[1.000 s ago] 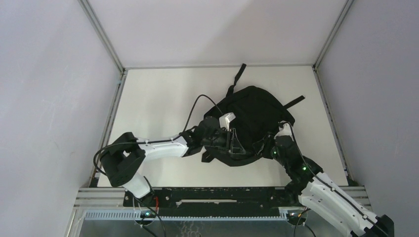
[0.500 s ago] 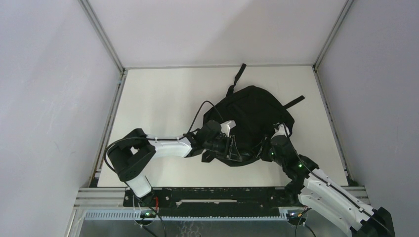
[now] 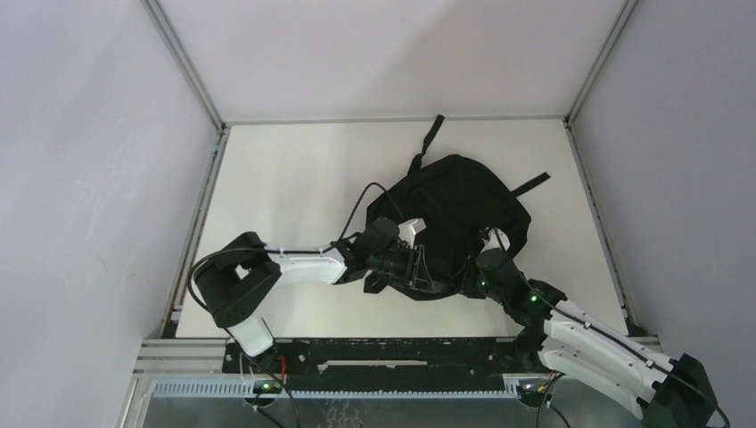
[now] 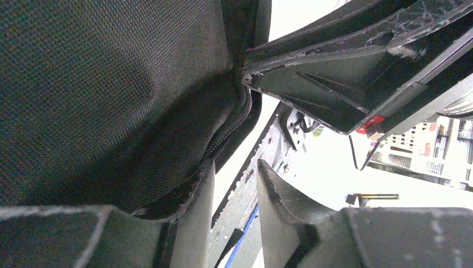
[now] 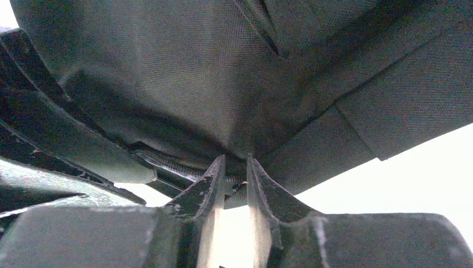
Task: Pack the student bag
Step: Adjust the student bag at the center of the board.
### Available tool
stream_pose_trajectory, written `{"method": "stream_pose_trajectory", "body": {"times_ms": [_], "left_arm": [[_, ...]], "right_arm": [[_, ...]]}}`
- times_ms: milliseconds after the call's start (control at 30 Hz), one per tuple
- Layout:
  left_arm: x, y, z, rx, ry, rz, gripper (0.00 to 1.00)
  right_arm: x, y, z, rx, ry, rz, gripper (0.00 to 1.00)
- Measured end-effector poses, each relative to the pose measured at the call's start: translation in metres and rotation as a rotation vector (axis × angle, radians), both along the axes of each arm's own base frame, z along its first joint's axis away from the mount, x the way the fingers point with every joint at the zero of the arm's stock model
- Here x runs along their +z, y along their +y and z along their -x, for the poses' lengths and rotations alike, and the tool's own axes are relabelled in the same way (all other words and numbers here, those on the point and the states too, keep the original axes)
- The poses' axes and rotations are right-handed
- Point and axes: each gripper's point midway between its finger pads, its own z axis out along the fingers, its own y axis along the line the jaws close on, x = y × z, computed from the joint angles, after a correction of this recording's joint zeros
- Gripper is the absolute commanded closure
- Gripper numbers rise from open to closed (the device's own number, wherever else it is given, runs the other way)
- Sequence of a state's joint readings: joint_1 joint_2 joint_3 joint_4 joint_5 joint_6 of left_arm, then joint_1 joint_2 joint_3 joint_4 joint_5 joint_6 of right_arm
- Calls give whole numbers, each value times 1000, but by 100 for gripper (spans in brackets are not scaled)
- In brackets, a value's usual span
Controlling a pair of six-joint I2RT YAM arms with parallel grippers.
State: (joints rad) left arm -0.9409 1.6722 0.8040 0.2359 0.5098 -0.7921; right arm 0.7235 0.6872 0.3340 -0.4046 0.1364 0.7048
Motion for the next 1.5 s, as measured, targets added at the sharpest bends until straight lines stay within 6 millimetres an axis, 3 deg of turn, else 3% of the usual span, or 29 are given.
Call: {"method": "stream_pose_trajectory", "body": {"times_ms": [233,267,333,600,1167,1267,1300,1367,1500], "left_arm": [[0,0,0,0,0,0,62],[0,0,0,0,0,0,63],[0,0,0,0,0,0,63],[0,0,0,1,0,-1,63],[1,6,-2,6,-11,-22,61],[2,11,-8,23,-22,-27,61],[4,13,-12,32,-24,-28,61],[6,18,-20,55,-34,-30,61],[7,25,-32,85,-42,-33,62]], "right_arm": [[-6,-2,5,18,-11,99,81],[-6,-2,6,20,-12,116,84],[-7,-3,6,21,-13,140,100],[-3,-5,6,2,-23,148,100],[21,22,22,122,-60,46,99],[27,21,16,116,-97,54,48],[29,20,13,121,-117,63,38],[33,19,10,152,-159,88,32],[44,22,0,229,-245,153,31]]}}
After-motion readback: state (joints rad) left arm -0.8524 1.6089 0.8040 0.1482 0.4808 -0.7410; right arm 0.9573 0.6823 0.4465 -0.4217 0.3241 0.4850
